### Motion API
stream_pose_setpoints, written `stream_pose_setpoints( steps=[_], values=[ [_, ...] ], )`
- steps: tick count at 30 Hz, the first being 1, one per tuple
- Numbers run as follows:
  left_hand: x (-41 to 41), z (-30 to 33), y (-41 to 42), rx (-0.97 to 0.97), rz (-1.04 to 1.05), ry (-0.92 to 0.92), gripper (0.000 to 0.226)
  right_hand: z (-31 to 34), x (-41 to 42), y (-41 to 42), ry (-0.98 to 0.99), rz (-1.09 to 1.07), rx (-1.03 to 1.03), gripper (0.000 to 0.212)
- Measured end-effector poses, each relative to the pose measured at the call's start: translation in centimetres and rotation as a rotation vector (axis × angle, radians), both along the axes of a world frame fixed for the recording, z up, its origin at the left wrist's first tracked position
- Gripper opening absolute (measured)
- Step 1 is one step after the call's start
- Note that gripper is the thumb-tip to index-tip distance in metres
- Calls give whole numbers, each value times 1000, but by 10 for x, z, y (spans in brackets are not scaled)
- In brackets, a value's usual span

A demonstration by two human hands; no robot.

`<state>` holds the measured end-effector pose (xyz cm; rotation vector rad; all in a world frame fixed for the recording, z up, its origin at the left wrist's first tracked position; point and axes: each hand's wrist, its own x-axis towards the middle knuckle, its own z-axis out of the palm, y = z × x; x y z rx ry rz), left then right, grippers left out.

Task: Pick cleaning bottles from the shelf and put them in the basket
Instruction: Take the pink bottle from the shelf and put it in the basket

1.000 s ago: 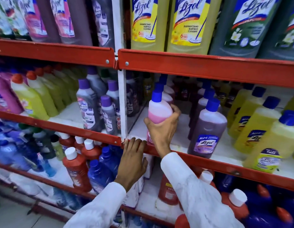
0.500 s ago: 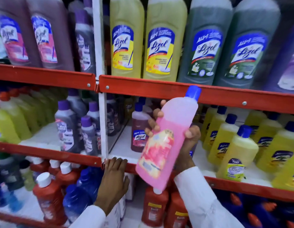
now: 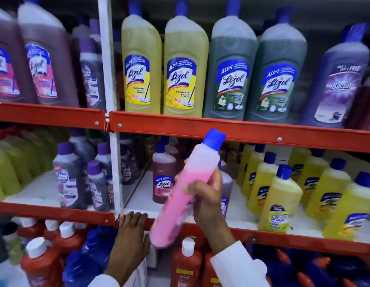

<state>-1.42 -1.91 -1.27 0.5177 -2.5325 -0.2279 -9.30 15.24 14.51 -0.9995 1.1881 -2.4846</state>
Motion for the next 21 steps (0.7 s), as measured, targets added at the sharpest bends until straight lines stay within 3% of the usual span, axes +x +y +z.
stream_pose_setpoints(
  steps=[3,7,15,21],
  values=[
    [2,2,7,32,7,22,47,5,14,-10,167,-453,85,83],
    [4,-2,9,67,50,-4,61,-11,11,-34,286,-679,207,84],
    [4,-4,13,116,52,0,68,-40,-20,-77,330,-658,398,84],
    [3,1,11,129,65,-6,70,-42,-17,-74,318,-625,377,83]
  ],
)
